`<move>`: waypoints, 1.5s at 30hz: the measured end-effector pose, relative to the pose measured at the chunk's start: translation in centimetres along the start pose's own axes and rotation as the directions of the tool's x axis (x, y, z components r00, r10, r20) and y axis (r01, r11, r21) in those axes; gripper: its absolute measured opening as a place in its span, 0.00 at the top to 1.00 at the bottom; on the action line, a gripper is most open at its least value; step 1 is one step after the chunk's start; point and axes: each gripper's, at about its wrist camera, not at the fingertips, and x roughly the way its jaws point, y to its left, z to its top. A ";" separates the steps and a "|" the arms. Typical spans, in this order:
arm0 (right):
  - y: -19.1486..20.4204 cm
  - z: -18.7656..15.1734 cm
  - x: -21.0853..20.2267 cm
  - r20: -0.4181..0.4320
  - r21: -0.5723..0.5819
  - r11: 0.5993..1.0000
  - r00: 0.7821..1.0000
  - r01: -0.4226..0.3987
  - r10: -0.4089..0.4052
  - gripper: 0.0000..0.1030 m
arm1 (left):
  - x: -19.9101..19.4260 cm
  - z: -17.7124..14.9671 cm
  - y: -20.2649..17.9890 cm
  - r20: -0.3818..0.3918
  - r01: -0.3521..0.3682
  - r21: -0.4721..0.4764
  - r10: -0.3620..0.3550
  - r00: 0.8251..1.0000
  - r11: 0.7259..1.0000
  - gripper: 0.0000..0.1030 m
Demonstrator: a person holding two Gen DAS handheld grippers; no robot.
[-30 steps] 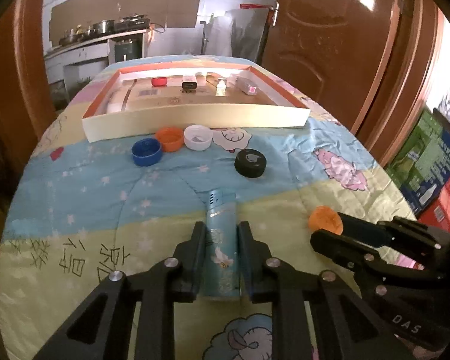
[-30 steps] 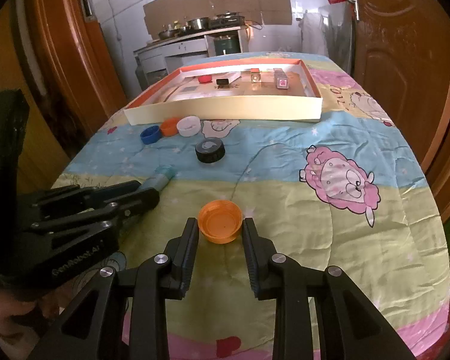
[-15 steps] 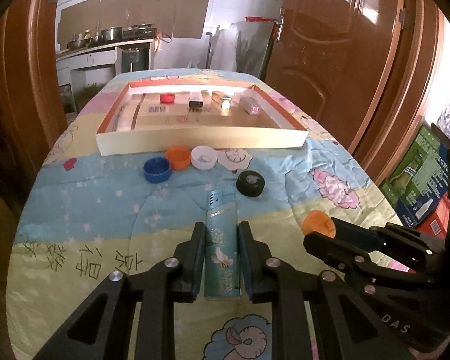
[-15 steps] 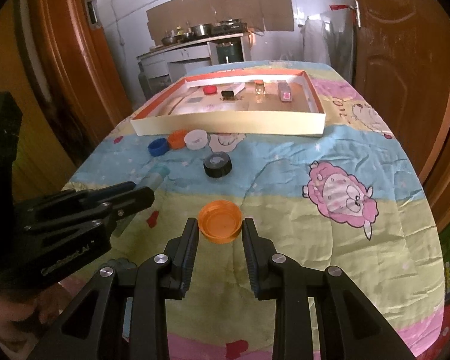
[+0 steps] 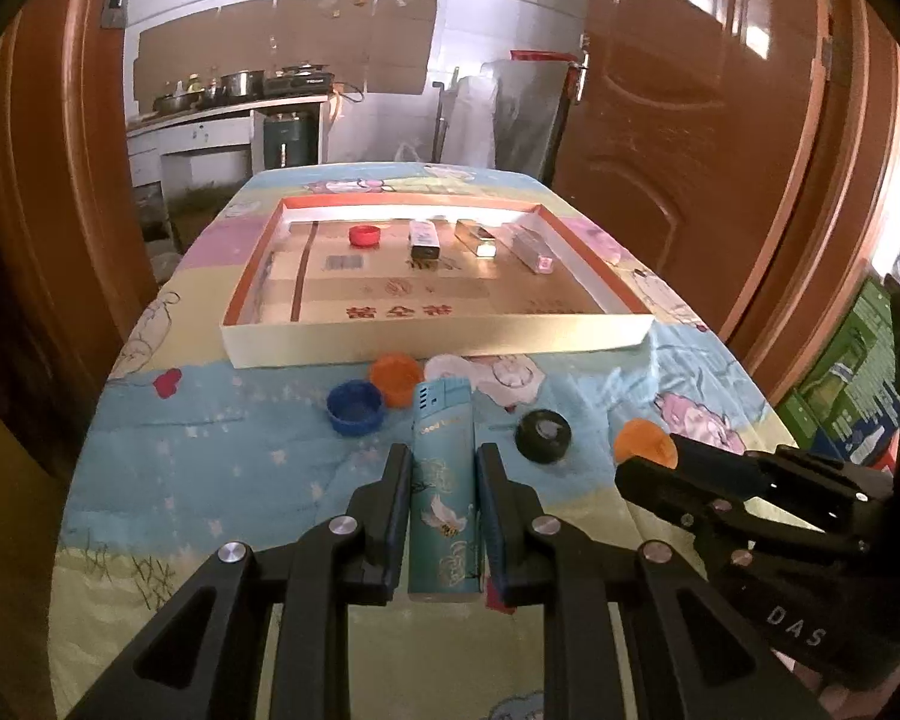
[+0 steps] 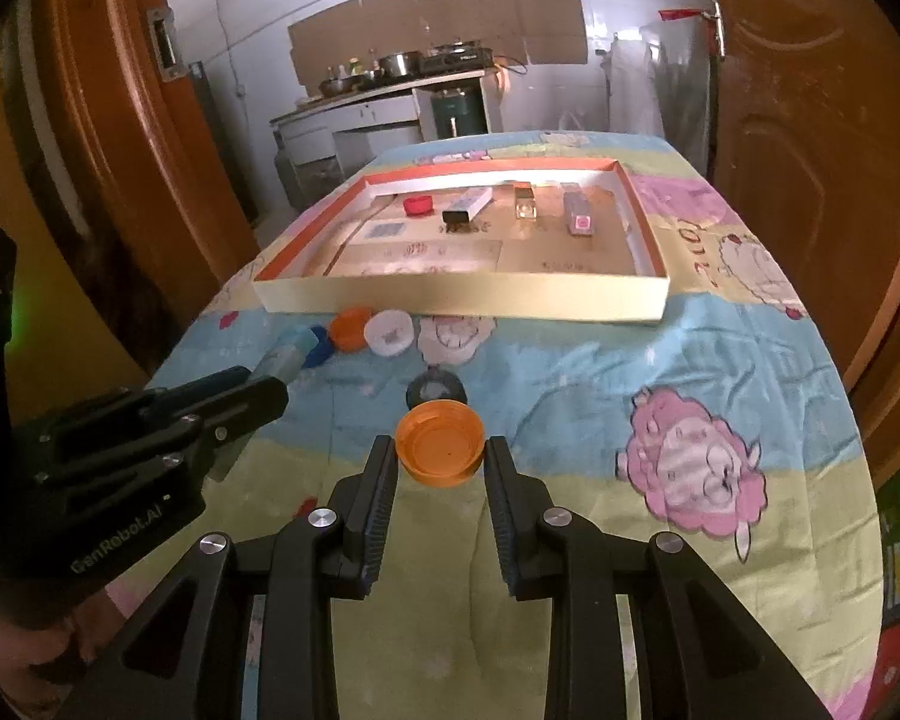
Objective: Organize rigid objects
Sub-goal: 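Carry the teal lighter and orange cap with both grippers into the tray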
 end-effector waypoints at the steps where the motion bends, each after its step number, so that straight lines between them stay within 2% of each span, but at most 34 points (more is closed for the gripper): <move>1: 0.0 0.3 0.2 0.000 0.001 1.000 1.000 -0.002 0.002 0.71 | 0.1 0.2 0.2 0.001 0.000 -0.003 0.000 1.000 1.000 0.78; 20: 0.1 5.7 3.0 0.003 -0.016 0.999 1.000 -0.028 0.028 0.71 | 2.7 5.4 2.4 0.016 -0.010 -0.063 0.011 1.000 0.998 0.78; 36: -0.7 10.6 5.0 0.036 -0.018 1.000 0.999 -0.020 0.021 0.71 | 4.9 9.6 3.0 0.021 -0.051 -0.066 0.053 0.998 0.996 0.78; 45: -1.4 12.2 6.7 0.029 -0.017 1.000 0.999 -0.018 0.019 0.71 | 6.7 11.1 3.4 0.008 -0.084 -0.065 0.085 0.996 0.994 0.78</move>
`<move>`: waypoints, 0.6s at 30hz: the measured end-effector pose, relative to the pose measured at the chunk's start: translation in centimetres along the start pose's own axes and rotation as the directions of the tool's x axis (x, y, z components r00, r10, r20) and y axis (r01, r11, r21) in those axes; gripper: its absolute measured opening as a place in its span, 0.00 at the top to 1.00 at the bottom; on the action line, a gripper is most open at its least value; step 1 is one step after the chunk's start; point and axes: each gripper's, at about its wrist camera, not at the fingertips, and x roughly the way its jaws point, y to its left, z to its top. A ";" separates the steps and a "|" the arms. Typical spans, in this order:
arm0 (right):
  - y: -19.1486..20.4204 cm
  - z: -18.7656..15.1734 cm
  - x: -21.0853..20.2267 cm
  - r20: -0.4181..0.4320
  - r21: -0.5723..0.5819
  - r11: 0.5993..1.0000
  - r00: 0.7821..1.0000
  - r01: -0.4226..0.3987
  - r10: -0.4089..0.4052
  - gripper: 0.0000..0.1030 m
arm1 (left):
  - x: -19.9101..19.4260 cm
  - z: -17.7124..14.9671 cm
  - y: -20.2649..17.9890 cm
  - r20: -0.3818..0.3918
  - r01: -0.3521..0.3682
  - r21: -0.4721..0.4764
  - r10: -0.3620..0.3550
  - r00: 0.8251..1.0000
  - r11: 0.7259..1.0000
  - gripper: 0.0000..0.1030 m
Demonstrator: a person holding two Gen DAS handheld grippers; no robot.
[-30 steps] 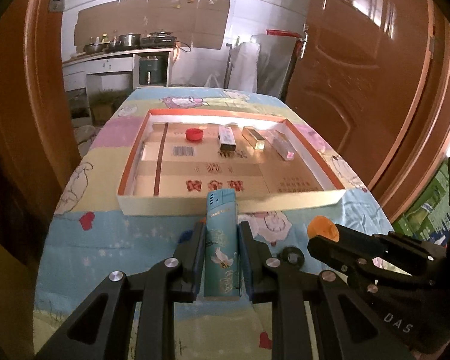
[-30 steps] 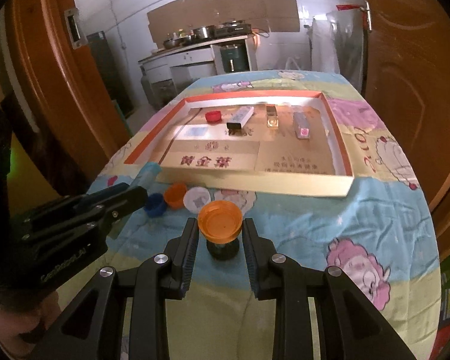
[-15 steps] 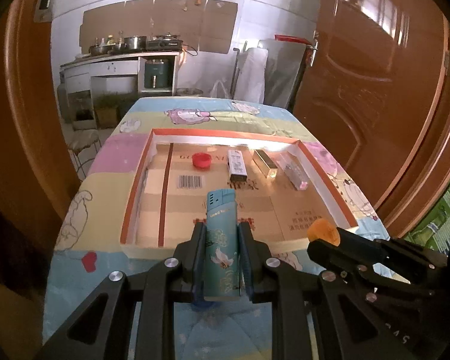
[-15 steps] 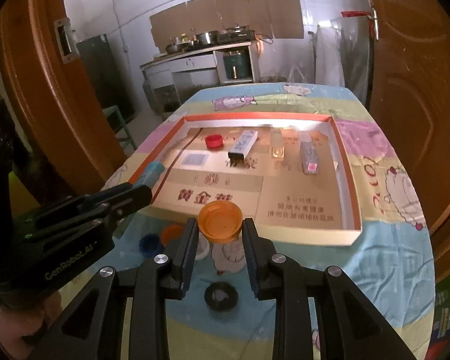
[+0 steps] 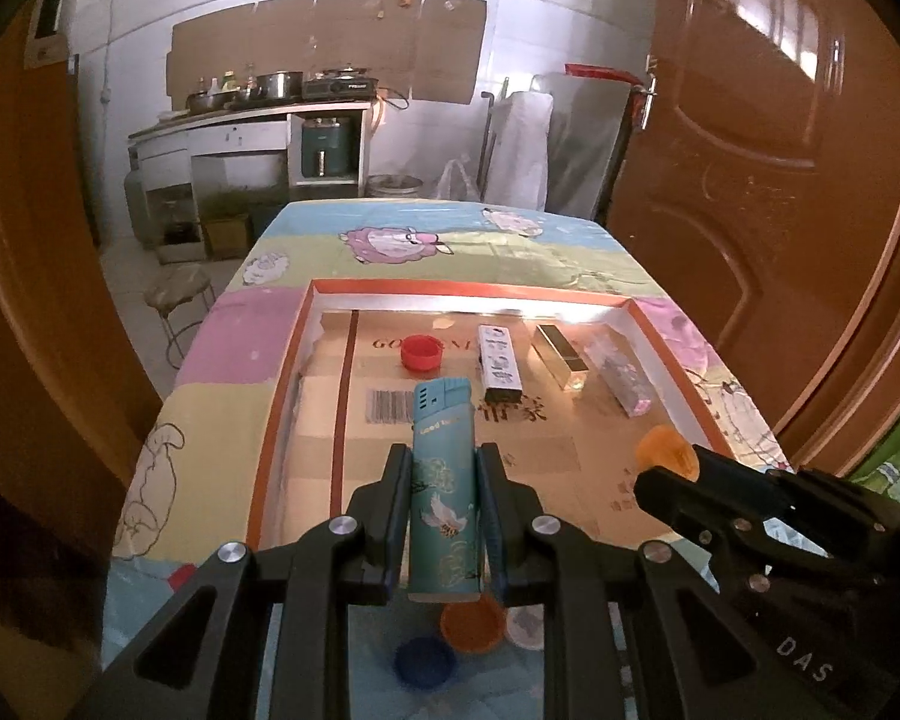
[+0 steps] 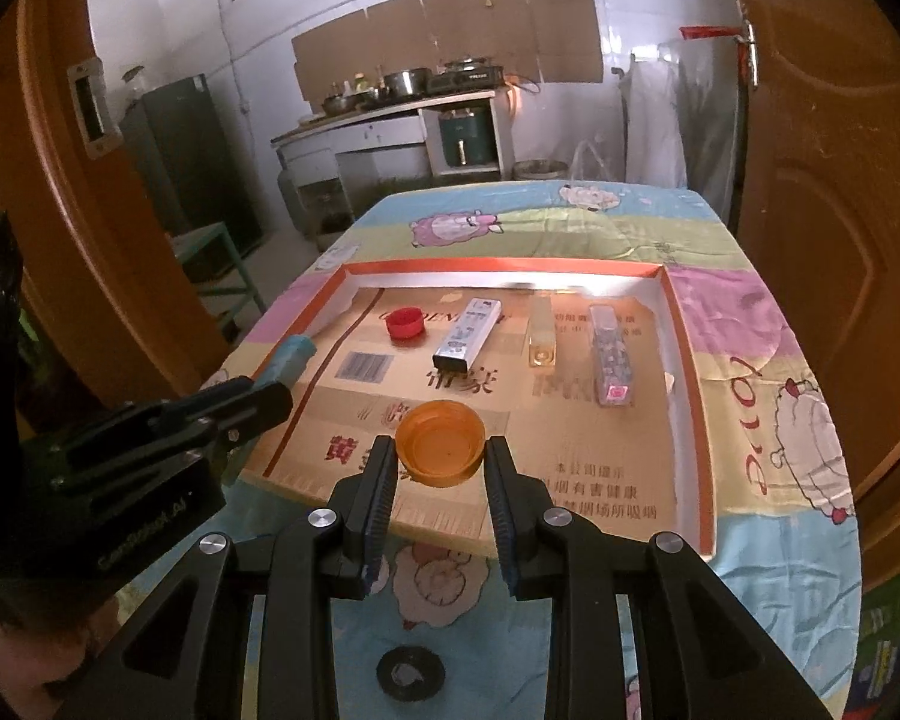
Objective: Organize rigid objects
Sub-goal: 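Carry the teal lighter and orange cap with both grippers into the tray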
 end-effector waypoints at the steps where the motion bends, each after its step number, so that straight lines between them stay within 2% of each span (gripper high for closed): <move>1: 0.0 0.1 0.2 -0.003 0.001 1.000 1.000 -0.001 0.001 0.71 | 0.2 0.1 0.0 -0.001 -0.005 0.000 0.005 1.000 1.000 0.78; 9: -0.6 0.8 2.1 -0.024 0.002 1.000 1.000 -0.001 0.002 0.71 | 2.5 1.3 0.6 -0.022 -0.042 0.012 0.042 0.999 0.999 0.78; 18: -1.2 1.6 4.3 -0.050 0.006 1.000 0.999 0.003 -0.002 0.71 | 4.7 1.9 1.5 -0.053 -0.047 0.005 0.047 0.997 0.999 0.78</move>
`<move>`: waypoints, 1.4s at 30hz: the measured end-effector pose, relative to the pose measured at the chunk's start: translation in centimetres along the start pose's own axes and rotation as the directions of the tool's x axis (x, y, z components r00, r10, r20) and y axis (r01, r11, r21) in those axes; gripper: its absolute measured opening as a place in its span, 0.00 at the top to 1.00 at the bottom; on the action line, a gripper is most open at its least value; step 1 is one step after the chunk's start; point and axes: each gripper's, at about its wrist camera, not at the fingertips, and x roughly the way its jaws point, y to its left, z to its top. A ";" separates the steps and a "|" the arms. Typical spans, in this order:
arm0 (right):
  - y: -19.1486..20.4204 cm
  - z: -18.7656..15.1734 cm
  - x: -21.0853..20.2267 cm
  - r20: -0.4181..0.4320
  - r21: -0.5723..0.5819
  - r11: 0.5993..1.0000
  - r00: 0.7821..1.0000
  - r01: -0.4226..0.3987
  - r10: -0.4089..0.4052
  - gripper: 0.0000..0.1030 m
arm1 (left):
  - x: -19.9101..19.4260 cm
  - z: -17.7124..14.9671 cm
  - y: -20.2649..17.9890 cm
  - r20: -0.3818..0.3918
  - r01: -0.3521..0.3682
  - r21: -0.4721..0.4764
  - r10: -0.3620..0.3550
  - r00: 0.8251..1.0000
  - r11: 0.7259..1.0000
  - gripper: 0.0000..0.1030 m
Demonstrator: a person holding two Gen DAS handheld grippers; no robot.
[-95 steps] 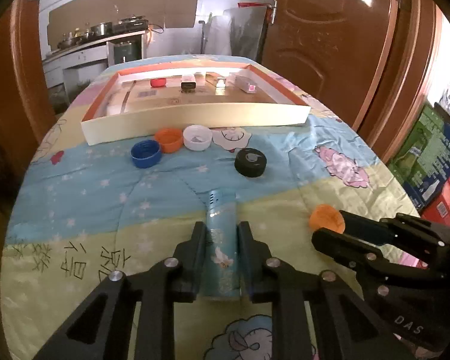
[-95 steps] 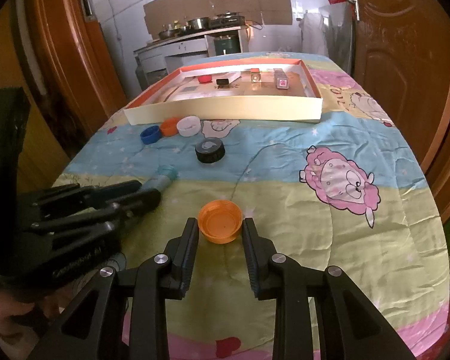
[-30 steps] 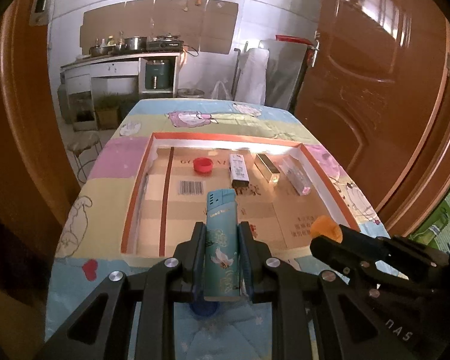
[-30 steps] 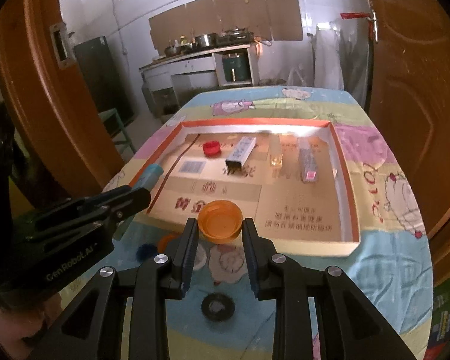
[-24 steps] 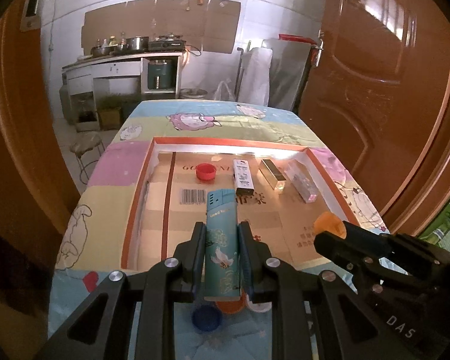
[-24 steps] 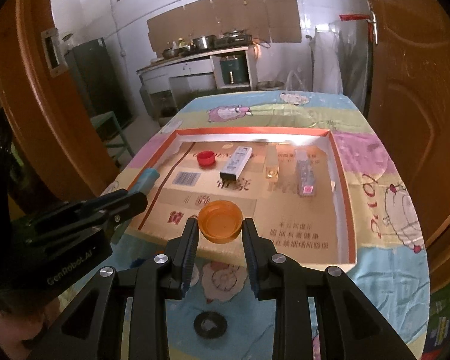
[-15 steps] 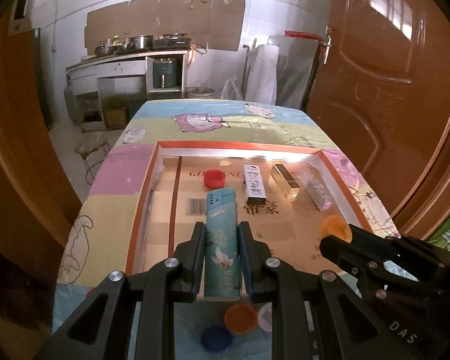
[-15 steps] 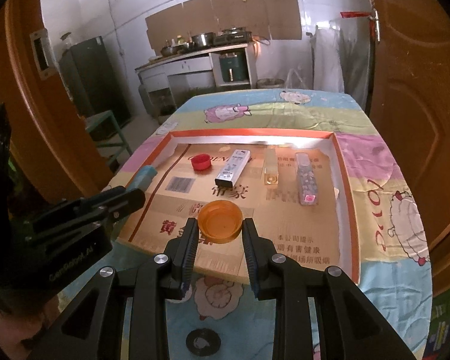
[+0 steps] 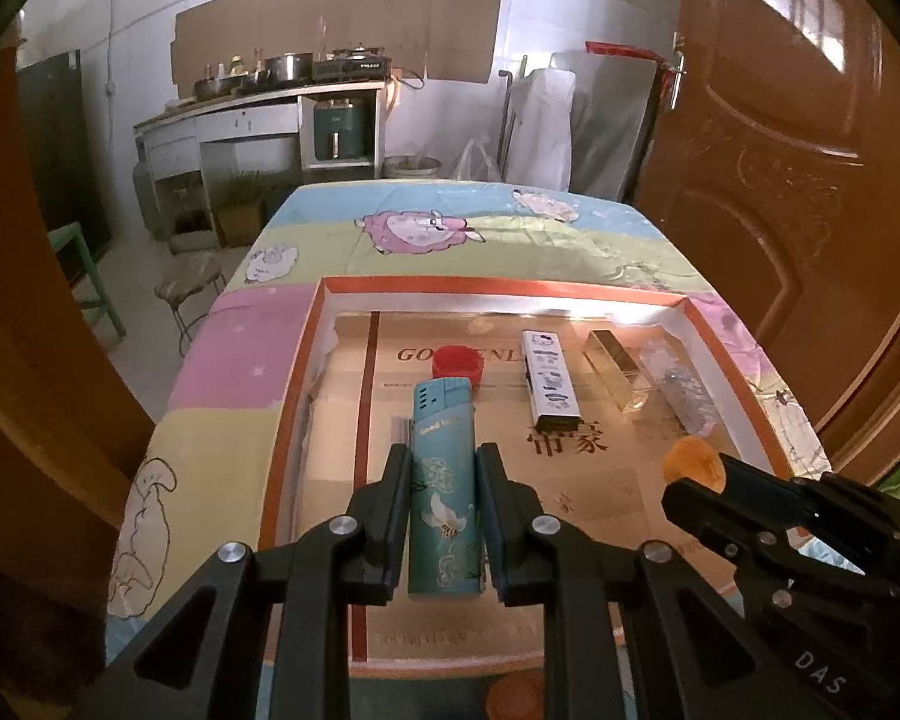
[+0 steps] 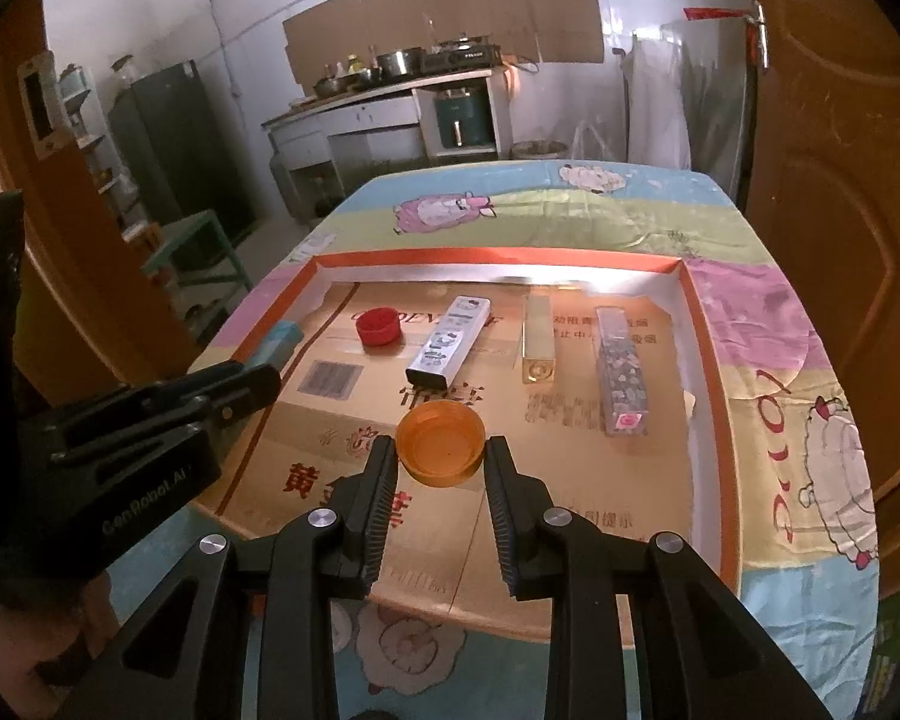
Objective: Organize rigid objects
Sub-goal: 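Carry the teal lighter and orange cap with both grippers into the tray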
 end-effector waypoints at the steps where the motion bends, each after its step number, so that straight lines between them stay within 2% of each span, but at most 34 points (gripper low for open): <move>1: -0.1 0.1 0.2 -0.003 0.001 1.000 1.000 0.000 0.000 0.71 | 0.2 0.0 0.1 -0.003 0.000 0.000 0.000 1.000 1.000 0.78; 27: -1.4 0.9 4.4 -0.065 0.009 1.000 0.998 0.009 -0.008 0.71 | 4.5 0.0 -0.1 -0.089 -0.017 0.014 0.018 0.996 1.000 0.78; 42: -1.5 0.7 5.8 -0.095 0.002 1.000 0.995 0.022 -0.022 0.70 | 5.1 -0.2 0.0 -0.098 -0.012 0.012 0.013 0.995 1.000 0.78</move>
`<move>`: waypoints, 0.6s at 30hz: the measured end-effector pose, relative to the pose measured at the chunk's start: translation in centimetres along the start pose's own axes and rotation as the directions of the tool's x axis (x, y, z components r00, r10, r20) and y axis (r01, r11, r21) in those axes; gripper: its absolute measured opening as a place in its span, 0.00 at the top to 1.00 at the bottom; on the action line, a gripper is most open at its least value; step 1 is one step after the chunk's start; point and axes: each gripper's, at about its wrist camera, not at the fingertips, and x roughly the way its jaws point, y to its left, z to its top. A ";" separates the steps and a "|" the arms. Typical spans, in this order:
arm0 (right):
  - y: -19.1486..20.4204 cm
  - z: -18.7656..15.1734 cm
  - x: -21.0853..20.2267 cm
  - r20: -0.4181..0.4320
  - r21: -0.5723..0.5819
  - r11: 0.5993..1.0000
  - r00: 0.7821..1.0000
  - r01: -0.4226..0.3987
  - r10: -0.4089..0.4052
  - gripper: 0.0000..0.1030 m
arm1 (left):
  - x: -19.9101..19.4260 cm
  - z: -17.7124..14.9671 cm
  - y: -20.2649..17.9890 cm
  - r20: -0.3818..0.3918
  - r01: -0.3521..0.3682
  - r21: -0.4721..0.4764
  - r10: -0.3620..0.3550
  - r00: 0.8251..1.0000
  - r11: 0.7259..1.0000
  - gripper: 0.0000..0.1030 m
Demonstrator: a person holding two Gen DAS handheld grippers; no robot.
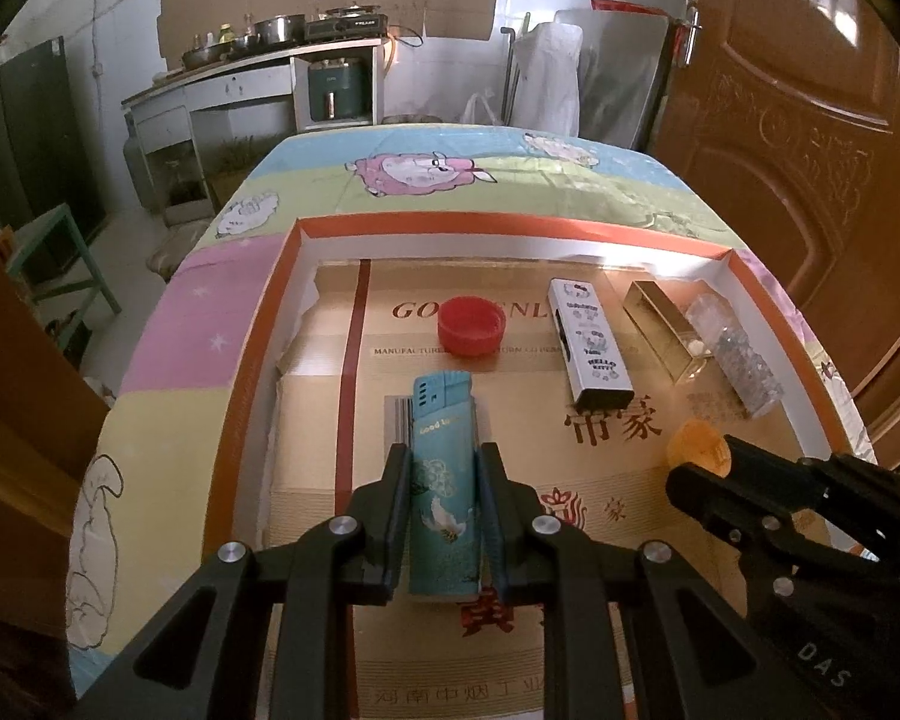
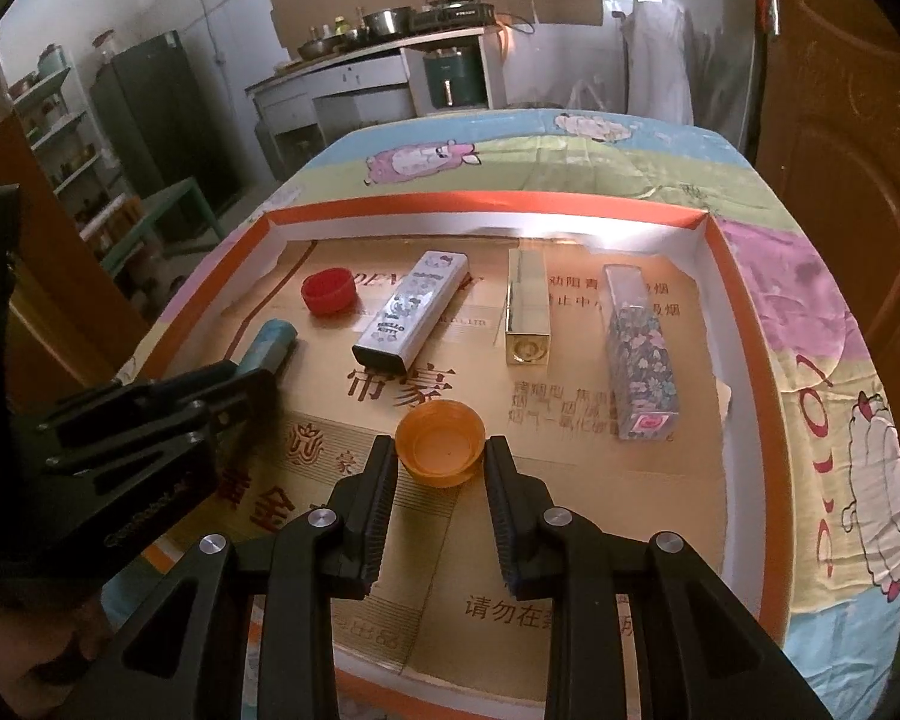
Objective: Organize rigid objects
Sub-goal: 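Carry the teal lighter and orange cap with both grippers into the tray, then open the left gripper releasing the lighter while the right releases the orange cap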
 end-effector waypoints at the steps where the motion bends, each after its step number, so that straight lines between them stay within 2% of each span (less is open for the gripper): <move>1: 0.0 0.0 0.0 0.000 -0.002 1.000 1.000 0.002 -0.002 0.70 | 0.0 0.0 0.0 0.001 0.001 -0.001 -0.001 1.000 1.000 0.78; 14: 0.2 -0.1 0.3 0.002 -0.010 1.000 1.000 0.014 -0.014 0.70 | 0.2 0.0 0.5 0.000 0.040 -0.027 -0.040 0.999 0.999 0.78; 18: 0.2 -0.2 0.2 0.004 -0.009 1.000 1.000 0.016 -0.016 0.69 | 0.1 0.0 0.5 0.001 0.040 -0.026 -0.040 0.999 0.999 0.74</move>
